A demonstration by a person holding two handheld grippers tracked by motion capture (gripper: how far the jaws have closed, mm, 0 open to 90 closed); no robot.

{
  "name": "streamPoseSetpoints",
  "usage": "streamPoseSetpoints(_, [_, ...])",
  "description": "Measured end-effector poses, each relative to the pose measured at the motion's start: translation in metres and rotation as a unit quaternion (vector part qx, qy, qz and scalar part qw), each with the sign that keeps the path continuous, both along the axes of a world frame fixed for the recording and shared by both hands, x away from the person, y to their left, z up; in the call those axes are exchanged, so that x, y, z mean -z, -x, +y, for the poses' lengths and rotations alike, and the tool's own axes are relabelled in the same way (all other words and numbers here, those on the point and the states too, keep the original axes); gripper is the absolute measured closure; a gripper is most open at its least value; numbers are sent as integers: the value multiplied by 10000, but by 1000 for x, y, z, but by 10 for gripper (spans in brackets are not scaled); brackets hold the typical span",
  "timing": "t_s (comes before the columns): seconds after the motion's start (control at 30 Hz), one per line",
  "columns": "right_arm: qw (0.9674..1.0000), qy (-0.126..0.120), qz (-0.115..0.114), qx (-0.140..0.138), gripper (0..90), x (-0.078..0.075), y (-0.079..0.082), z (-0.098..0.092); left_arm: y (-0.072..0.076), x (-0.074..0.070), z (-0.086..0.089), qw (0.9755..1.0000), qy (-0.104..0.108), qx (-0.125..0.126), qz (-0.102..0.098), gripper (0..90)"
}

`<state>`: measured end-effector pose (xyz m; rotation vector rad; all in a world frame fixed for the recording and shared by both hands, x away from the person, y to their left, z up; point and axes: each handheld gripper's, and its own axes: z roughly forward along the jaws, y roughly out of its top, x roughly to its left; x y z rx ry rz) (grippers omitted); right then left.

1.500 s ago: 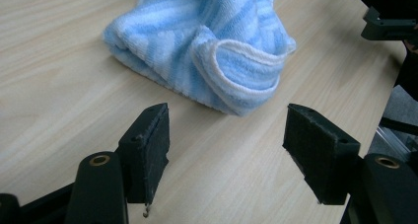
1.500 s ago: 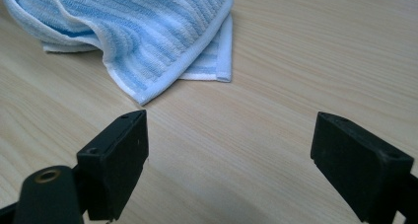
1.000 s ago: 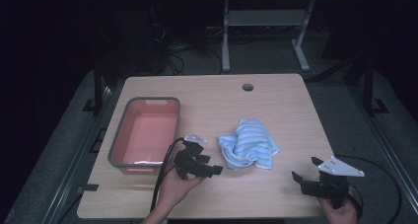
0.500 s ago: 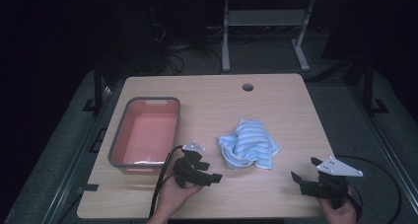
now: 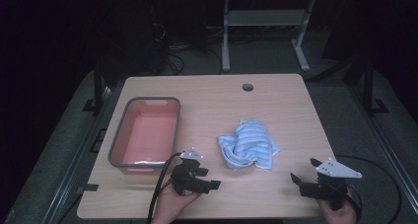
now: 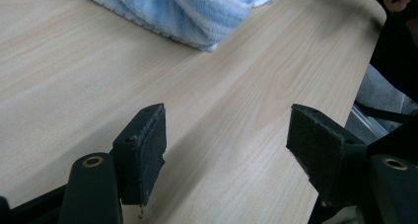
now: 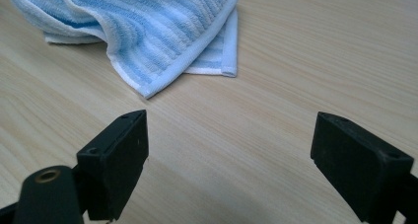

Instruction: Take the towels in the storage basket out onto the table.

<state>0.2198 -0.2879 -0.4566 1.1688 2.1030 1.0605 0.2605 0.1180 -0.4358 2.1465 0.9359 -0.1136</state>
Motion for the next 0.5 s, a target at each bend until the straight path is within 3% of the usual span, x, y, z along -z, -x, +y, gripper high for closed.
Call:
streamPoseSetpoints(0.2, [10000, -33, 3, -41, 141, 1, 1, 0, 6, 3, 0, 9999, -32, 18, -126, 292])
streamPoseSetpoints(0.37, [9999, -22, -12, -140, 141, 0, 1, 3, 5, 7, -1, 9999, 88, 64, 13, 292])
streamPoseSetpoints(0.5, [9999, -29, -32, -166, 141, 1, 1, 2, 6, 7, -4, 9999, 92, 98, -32, 290])
